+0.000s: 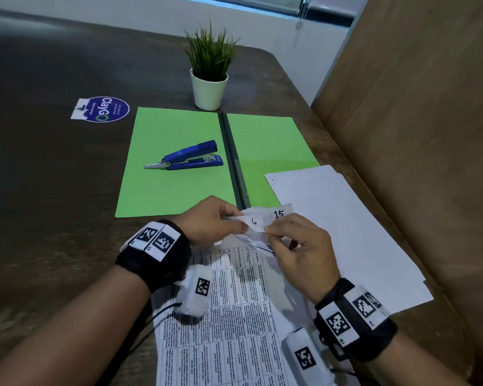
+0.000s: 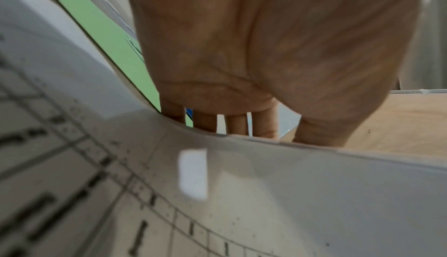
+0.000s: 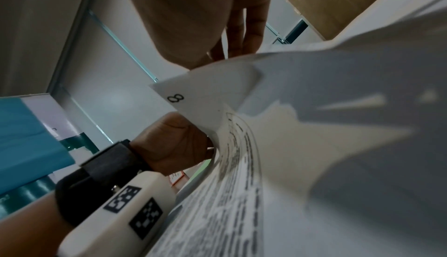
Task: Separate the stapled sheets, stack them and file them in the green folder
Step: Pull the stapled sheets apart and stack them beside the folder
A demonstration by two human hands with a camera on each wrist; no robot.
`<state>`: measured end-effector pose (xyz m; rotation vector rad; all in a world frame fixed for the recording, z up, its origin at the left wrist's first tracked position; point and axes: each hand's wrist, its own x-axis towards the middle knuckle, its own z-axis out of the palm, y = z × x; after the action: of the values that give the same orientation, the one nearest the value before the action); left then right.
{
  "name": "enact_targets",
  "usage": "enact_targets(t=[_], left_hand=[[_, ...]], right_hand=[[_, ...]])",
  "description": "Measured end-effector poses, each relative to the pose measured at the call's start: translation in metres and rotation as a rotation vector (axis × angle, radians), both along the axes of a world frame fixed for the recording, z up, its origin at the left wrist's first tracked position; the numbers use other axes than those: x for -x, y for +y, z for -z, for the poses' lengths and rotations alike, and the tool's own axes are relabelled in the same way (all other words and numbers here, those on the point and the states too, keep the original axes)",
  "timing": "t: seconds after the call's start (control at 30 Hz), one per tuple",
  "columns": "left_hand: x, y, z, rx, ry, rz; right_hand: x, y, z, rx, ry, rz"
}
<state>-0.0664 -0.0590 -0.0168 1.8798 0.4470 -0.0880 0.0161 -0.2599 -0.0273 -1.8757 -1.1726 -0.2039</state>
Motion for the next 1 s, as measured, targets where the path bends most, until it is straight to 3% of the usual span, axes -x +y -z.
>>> enact_targets(t=[0.13, 0.37, 0.47, 0.57, 0.7, 0.8, 0.93, 1.0], left_hand=[[-0.001, 0.0, 0.002, -0.009, 0.025, -0.007], [-0.002, 0.001, -0.001, -0.038, 0.064, 0.007], [-0.002, 0.001, -0.002, -0.075, 0.085, 0.018], [-0.001, 0.004, -0.003, -0.099, 0.131, 0.01], [0.001, 0.007, -0.002, -0.108, 0.139, -0.003], [0.001, 0.009, -0.002, -0.128, 0.152, -0.012], [0.003, 0.018, -0.002, -0.147, 0.156, -0.029], [0.003, 0.02, -0.002, -0.145, 0.158, -0.025]], right_hand=[[0.003, 0.001, -0.003, 0.06, -0.063, 0.001], [0.008, -0.004, -0.006, 0.162, 0.023, -0.008], [0.008, -0.003, -0.011, 0.121, 0.04, 0.031], [0.005, -0.005, -0.016, 0.087, 0.1, 0.09], [-0.006, -0.01, -0.015, 0.307, 0.211, 0.027], [-0.016, -0.016, -0.017, 0.189, 0.331, 0.094], [-0.019, -0.027, -0.022, 0.329, 0.42, 0.059], [-0.025, -0.033, -0.022, 0.264, 0.441, 0.118]])
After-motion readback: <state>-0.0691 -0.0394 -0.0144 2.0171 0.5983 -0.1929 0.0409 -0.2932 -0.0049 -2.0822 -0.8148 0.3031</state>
